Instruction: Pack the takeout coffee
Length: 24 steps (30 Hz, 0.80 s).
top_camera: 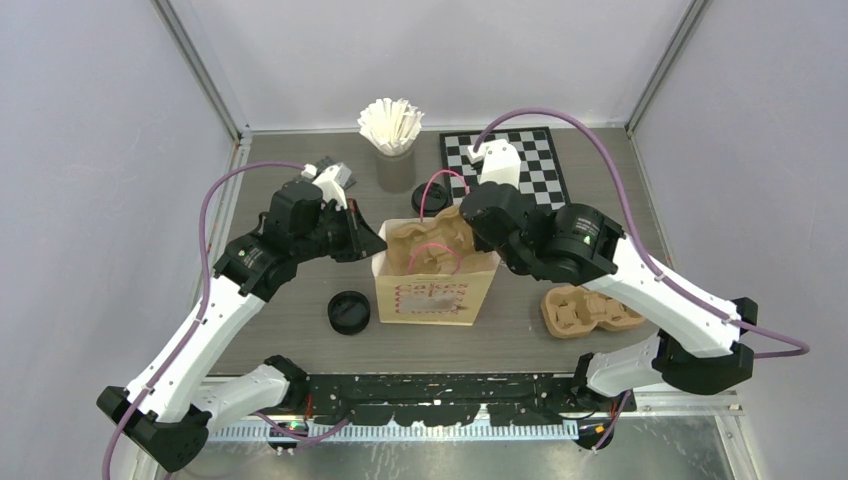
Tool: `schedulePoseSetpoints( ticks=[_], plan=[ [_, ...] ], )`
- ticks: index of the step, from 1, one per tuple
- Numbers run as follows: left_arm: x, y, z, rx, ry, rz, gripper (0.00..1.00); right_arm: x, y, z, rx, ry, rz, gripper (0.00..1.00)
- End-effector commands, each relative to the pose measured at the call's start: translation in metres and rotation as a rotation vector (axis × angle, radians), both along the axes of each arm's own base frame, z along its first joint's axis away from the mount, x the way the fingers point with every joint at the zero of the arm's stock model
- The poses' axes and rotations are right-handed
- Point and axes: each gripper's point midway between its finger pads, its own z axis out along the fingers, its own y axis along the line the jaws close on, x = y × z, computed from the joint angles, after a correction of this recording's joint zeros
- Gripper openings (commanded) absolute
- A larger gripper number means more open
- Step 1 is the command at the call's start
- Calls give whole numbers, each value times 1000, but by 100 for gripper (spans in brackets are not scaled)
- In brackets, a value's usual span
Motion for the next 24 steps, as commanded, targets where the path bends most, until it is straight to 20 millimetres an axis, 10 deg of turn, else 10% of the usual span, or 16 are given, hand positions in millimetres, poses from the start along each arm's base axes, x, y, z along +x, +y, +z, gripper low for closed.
schedulePoseSetpoints(
  ticks=[1, 24],
  plan=[
    [1, -4, 14, -40, -23, -1, 0, -2, -18, 22, 100, -25, -88, 7],
    [-8, 4, 18, -44, 8, 34, 29, -3, -21, -12, 298, 150, -247, 9]
  ],
)
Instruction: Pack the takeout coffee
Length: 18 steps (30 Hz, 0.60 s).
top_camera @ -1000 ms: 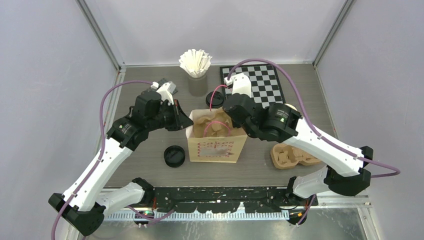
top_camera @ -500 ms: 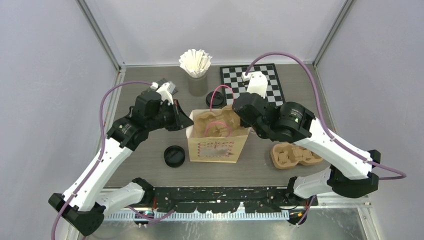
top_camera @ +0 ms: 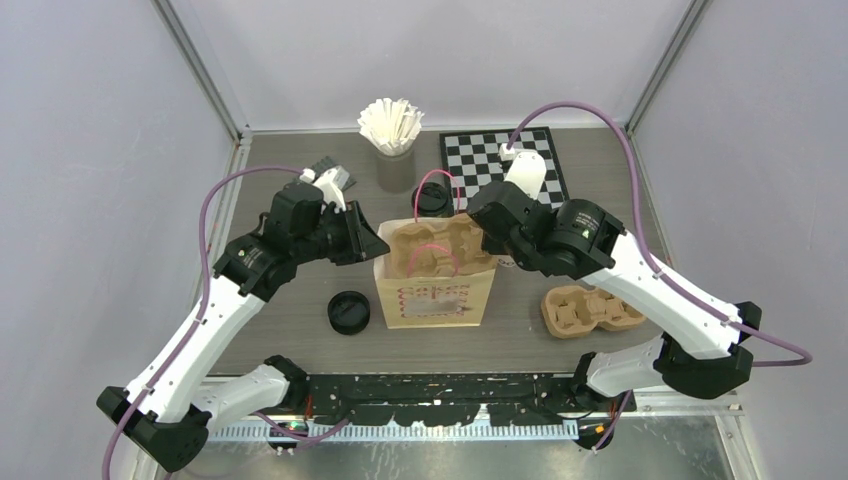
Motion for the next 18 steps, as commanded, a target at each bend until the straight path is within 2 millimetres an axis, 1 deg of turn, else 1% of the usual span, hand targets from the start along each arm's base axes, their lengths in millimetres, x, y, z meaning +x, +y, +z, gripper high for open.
schedulePoseSetpoints(
  ticks=[1, 3, 8, 12, 16, 17, 18],
  plan=[
    [-3, 4, 23, -25, -59, 6, 29, 1, 5, 13, 136, -11, -23, 9],
    [-4, 5, 22, -18, -62, 7, 29, 1, 7, 11, 149, 2, -19, 10],
    [-4, 7, 21, -7, -61, 6, 35, 2, 11, 6, 188, 23, -19, 9],
    [-5, 7, 21, 1, -67, 1, 36, 7, 11, 9, 203, 17, -34, 10],
    [-4, 7, 20, 2, -63, -3, 32, 12, 12, 8, 227, 25, -47, 10],
    [-4, 6, 20, 3, -62, -6, 31, 13, 12, 7, 230, 30, -47, 10],
    [-5, 6, 21, 2, -63, -7, 27, 14, 13, 5, 232, 37, -46, 10]
  ],
)
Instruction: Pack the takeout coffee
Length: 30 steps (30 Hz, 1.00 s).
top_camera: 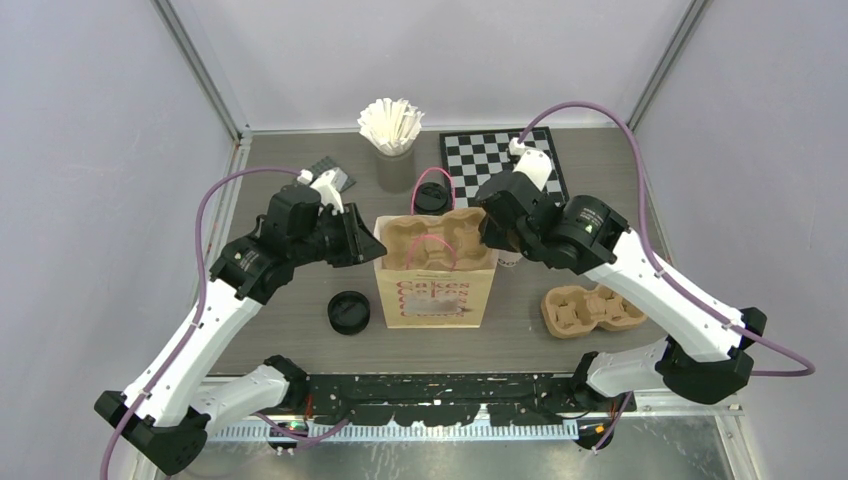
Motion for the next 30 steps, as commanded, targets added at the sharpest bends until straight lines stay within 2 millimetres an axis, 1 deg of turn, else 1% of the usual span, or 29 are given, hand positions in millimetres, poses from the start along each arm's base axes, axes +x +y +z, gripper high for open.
schedulePoseSetpoints(
  ticks=[1, 3, 4, 8, 12, 15, 18, 21, 30],
  plan=[
    [-1, 1, 21, -13, -60, -11, 22, 6, 7, 10, 96, -13, -21, 10],
    [-1, 2, 22, -13, -67, -13, 14, 7, 9, 6, 98, 4, -20, 10],
    [-1, 2, 22, -13, -70, -11, 11, 7, 10, 4, 99, 13, -19, 10],
    [-2, 3, 23, -12, -77, -11, 6, 7, 14, -9, 76, 53, -14, 10],
    [-2, 4, 22, -8, -81, -7, 6, 6, 13, -19, 51, 85, -9, 11],
    [-2, 5, 20, -3, -80, -6, 11, 7, 12, -26, 21, 96, 4, 12],
    [-1, 6, 21, -4, -83, -2, 11, 9, 12, -34, 8, 113, 2, 14],
    [-1, 5, 21, -3, -87, -3, 12, 12, 16, -40, 14, 122, 9, 15],
    [-1, 6, 22, 1, -91, -3, 12, 16, 19, -51, 35, 143, 0, 14]
  ],
)
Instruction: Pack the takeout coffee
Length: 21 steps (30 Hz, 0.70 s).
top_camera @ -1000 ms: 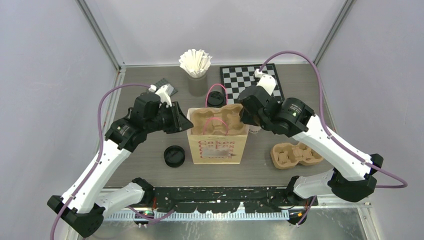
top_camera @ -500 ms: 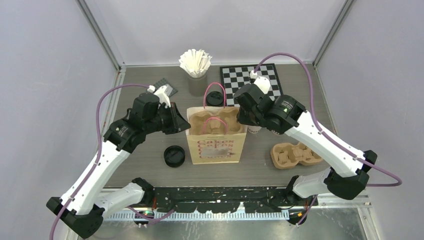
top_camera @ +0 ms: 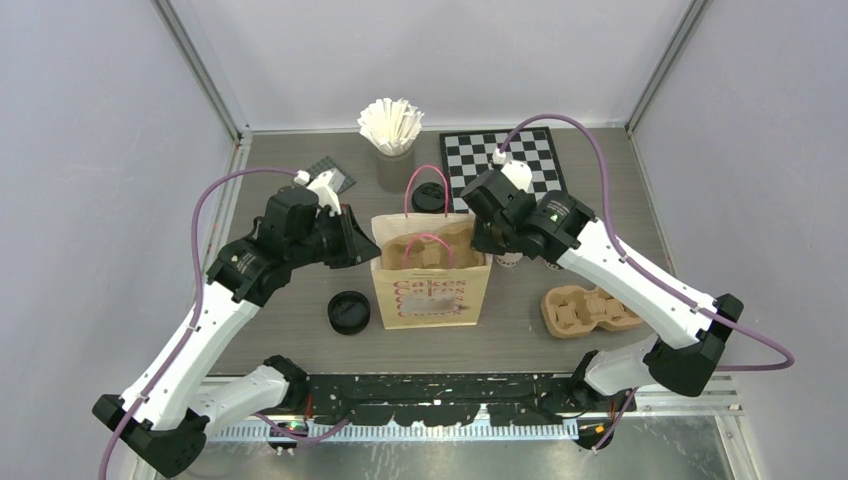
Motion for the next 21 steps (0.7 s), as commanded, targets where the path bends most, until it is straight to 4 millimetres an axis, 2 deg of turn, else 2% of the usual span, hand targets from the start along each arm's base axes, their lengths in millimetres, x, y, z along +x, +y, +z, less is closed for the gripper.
schedulePoseSetpoints(
  ticks=[1, 7, 11, 15, 21],
  plan=[
    [1, 0, 22, -21, -74, -9, 12, 7, 11, 4, 67, -16, -3, 14],
    [0, 0, 18, -18, -63, -14, 12, 9, 16, -2, 96, 9, -3, 14],
    [0, 0, 19, -18, -66, -14, 12, 8, 11, -10, 74, 18, -6, 28],
    [2, 0, 22, -17, -74, -15, 12, 10, 5, 2, 40, -8, -4, 34],
    [1, 0, 21, -11, -74, -15, 12, 11, 2, 22, 27, -41, 30, 34]
  ],
)
